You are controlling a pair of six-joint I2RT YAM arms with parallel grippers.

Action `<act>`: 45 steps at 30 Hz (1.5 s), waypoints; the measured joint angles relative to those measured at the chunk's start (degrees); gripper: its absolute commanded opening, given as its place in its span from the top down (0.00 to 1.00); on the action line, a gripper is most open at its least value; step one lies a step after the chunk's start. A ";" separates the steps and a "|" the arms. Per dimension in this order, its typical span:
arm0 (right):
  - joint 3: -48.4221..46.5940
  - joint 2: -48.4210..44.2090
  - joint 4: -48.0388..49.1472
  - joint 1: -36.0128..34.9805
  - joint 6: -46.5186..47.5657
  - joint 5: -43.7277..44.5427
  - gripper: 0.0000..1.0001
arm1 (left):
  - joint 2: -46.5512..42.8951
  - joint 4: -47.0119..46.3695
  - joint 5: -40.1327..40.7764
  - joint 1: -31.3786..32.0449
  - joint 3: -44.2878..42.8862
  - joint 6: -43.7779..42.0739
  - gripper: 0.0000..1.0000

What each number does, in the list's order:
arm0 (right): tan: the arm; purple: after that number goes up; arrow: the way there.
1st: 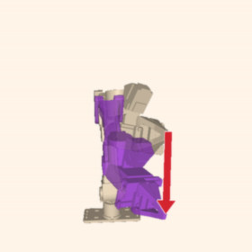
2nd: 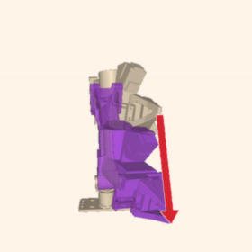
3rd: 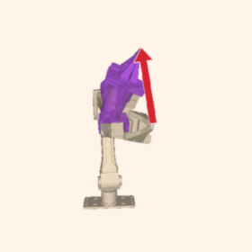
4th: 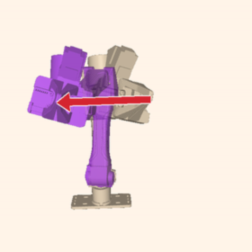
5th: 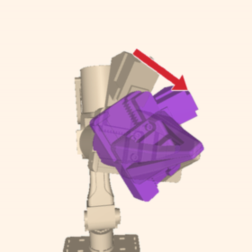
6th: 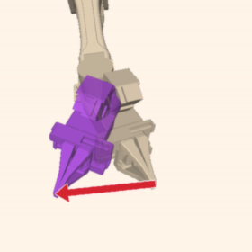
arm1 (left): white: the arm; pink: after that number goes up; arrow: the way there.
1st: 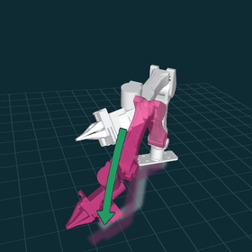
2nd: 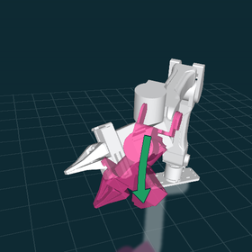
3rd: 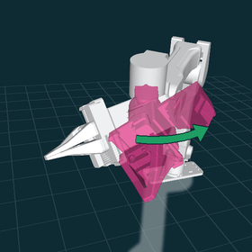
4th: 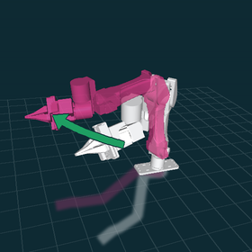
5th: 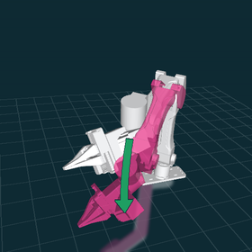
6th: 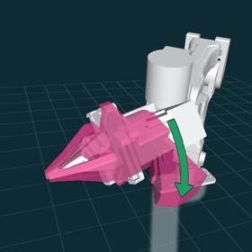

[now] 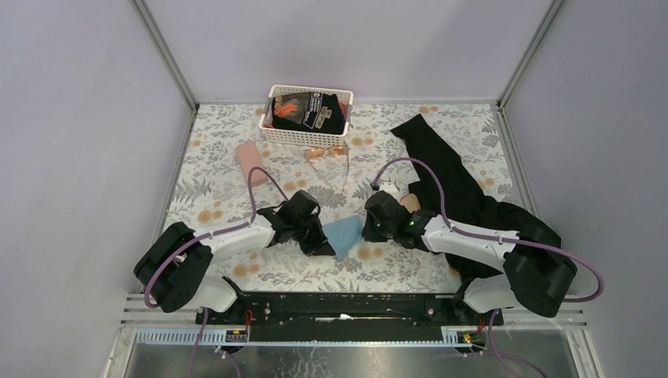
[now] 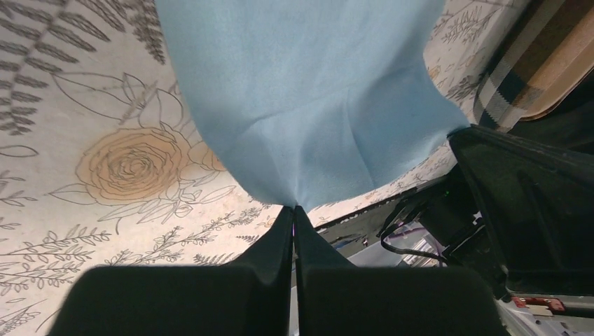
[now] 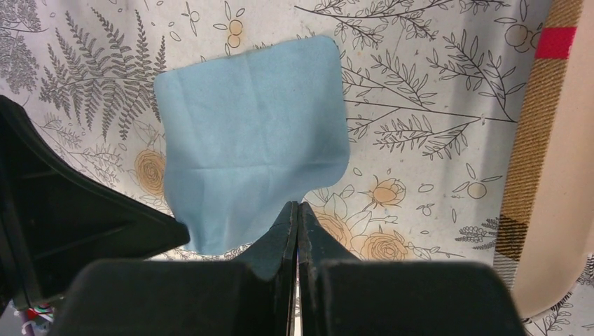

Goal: Organize the sunglasses
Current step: Fold the glasses cleaning cloth at the center of the board.

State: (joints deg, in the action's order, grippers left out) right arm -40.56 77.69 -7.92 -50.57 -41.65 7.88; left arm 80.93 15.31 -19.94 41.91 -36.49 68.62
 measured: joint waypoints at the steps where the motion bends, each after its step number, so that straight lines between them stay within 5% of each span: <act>1: -0.22 0.31 -0.02 0.00 0.09 0.17 1.00 | 0.00 0.02 -0.02 -0.44 -0.11 -0.15 1.00; 45: -8.46 14.43 1.40 5.18 3.06 0.17 1.00 | 6.88 0.94 -2.19 -10.86 -2.71 -8.07 1.00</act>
State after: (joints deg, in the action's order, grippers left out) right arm -49.01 92.12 -6.52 -45.39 -38.59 8.05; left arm 87.81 16.25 -22.13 31.05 -39.20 60.55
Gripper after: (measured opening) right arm 0.011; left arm 0.003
